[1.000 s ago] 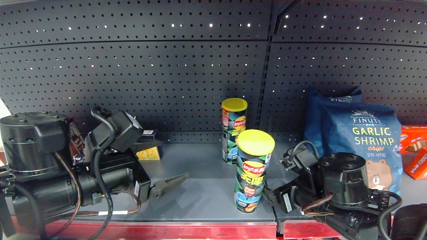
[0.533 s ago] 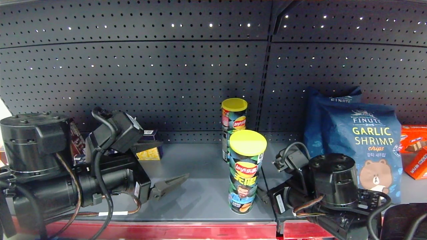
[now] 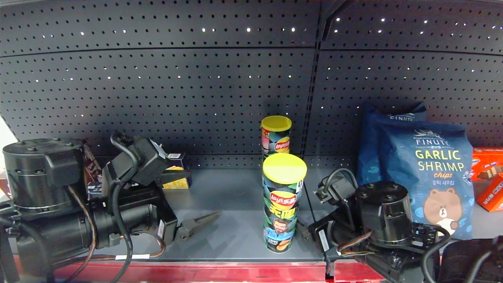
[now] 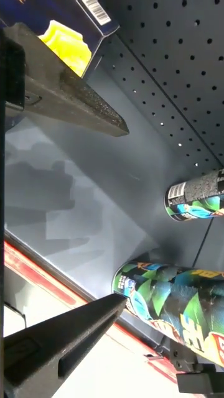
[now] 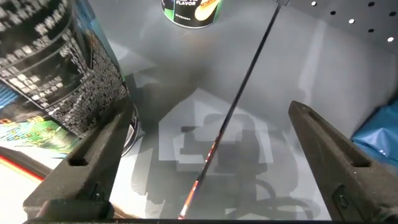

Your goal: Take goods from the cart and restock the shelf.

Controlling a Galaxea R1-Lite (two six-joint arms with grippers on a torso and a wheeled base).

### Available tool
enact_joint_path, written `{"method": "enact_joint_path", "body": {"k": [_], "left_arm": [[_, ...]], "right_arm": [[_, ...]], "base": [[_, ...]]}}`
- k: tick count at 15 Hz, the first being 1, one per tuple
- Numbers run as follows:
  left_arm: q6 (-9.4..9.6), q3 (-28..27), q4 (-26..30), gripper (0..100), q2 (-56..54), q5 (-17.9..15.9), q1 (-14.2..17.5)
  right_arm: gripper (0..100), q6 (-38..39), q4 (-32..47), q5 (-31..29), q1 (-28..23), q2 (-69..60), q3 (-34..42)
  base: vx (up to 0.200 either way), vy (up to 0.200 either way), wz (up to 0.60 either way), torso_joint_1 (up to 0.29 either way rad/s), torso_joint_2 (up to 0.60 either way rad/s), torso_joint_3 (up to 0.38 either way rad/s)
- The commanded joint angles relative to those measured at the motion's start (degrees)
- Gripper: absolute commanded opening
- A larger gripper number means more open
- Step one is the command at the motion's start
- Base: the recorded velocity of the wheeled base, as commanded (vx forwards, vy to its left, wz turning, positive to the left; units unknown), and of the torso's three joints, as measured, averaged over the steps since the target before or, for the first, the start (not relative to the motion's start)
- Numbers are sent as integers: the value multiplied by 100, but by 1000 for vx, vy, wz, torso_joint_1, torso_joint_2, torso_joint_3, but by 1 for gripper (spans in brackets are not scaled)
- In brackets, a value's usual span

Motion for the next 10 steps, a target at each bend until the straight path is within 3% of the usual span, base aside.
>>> {"method": "enact_joint_path", "body": {"k": [1,10], "left_arm": [[13,-8,-12,100,19,-2,-7],[13,89,-161,100,71,7,-43]], "right_arm": [[100,8,0,8,17,-30,53],[100,8,0,-62,70,-250,237]], "base": [[0,0,0,0,0,0],[0,0,0,0,0,0]]}}
